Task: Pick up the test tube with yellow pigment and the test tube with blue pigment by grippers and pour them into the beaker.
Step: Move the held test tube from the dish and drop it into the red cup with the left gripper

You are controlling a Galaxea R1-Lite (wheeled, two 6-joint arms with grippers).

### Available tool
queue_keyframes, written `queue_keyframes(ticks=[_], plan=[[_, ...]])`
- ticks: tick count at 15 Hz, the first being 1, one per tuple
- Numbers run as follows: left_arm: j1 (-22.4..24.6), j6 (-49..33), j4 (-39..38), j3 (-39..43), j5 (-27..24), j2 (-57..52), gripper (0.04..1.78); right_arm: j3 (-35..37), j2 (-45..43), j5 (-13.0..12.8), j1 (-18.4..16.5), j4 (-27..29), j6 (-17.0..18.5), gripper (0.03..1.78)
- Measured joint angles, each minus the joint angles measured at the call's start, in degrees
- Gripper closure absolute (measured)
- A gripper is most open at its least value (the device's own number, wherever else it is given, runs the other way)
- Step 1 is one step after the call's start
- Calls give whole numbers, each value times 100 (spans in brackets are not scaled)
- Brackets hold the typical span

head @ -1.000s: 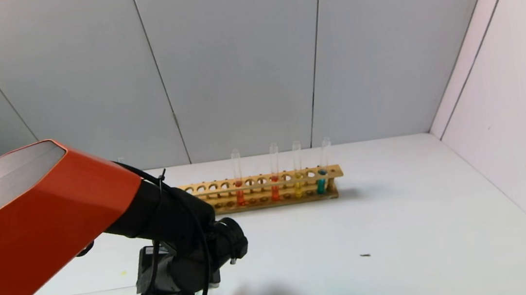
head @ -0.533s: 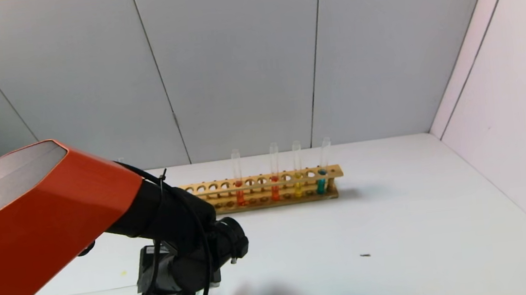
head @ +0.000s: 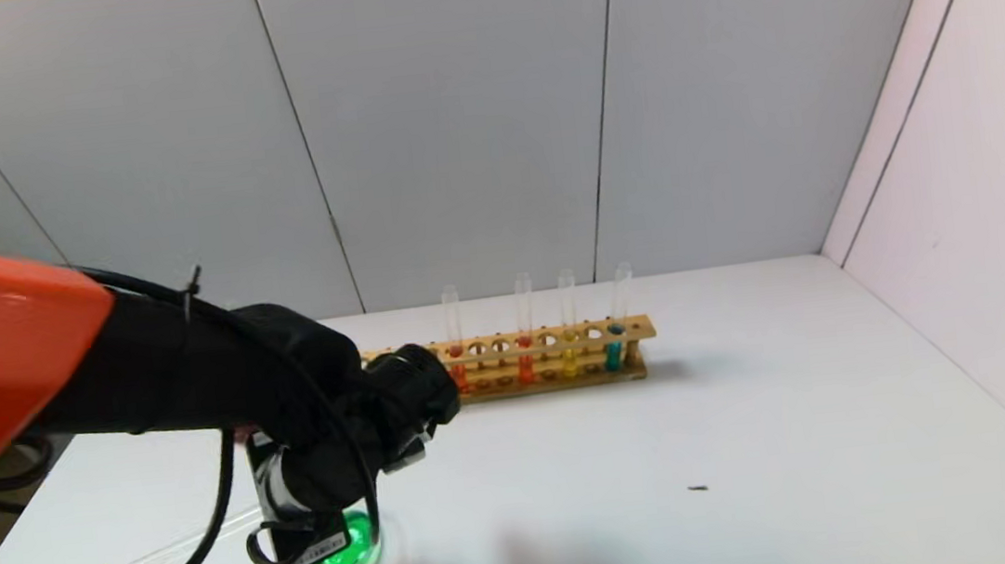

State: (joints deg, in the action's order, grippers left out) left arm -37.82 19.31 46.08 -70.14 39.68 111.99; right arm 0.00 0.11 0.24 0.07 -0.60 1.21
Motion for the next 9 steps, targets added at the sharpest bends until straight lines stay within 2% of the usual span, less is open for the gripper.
queue_keyframes(ticks=[4,9], plan=[[63,-200,-276,27,-455,-1070,152,0,0,0,0,0,2,7],[452,-953,-1039,102,-953,-1986,152,0,0,0,0,2,0,7]])
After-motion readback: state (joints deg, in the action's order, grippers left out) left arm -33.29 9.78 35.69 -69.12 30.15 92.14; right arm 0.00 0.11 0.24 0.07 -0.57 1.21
